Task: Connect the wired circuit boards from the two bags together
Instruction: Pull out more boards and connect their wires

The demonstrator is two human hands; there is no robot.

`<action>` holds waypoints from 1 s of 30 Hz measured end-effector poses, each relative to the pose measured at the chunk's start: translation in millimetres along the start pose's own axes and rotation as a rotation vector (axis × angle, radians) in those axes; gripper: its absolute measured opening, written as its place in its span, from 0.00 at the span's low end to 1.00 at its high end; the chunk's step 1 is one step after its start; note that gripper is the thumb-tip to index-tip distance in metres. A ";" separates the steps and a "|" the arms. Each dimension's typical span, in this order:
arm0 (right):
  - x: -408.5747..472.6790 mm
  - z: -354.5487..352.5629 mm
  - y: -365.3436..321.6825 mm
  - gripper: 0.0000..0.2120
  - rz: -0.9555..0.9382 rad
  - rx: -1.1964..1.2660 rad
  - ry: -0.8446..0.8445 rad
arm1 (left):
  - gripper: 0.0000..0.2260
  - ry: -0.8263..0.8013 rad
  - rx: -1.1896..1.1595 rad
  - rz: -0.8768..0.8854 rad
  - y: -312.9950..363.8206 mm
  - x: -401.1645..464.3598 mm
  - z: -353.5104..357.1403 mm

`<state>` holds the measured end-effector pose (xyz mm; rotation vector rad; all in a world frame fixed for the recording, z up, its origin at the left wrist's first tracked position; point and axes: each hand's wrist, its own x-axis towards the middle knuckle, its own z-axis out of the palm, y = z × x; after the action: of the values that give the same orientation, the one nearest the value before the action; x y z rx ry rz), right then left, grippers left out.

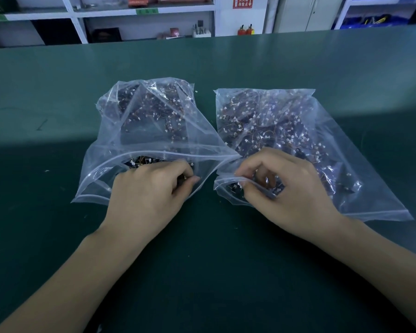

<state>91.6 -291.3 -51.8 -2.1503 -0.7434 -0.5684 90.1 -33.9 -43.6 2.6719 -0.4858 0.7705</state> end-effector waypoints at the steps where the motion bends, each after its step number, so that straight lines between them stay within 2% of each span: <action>1: 0.2 -0.3 -0.8 0.10 0.000 -0.003 -0.006 | 0.07 0.035 -0.014 0.012 0.3 0.2 -0.7; 3: 0.4 -1.0 -2.6 0.09 -0.003 -0.023 -0.032 | 0.07 0.106 -0.044 0.055 1.2 0.4 -1.8; 8: -0.9 -1.4 -5.8 0.14 -0.015 -0.056 -0.091 | 0.08 0.265 -0.090 0.179 5.1 0.5 -2.1; 11: -1.1 -0.6 -6.2 0.17 -0.007 -0.031 -0.094 | 0.08 0.307 -0.177 0.242 6.9 -1.4 -1.1; 18: -0.4 0.1 -4.5 0.15 -0.025 -0.021 -0.090 | 0.10 0.346 -0.333 0.317 15.9 -4.8 0.8; 23: 0.4 1.8 -2.6 0.04 -0.103 0.003 -0.060 | 0.09 0.304 -0.396 0.353 22.9 -8.3 0.1; 25: 0.3 1.3 -1.9 0.03 -0.116 0.002 -0.040 | 0.06 0.288 -0.419 0.362 24.4 -8.5 -1.2; 30: 1.9 -0.2 -1.8 0.02 -0.133 0.051 0.026 | 0.05 0.256 -0.437 0.269 19.7 -8.8 -2.2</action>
<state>91.8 -289.9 -49.6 -2.0535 -0.8815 -0.6389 74.2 -48.6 -42.7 2.0977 -0.8458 0.9400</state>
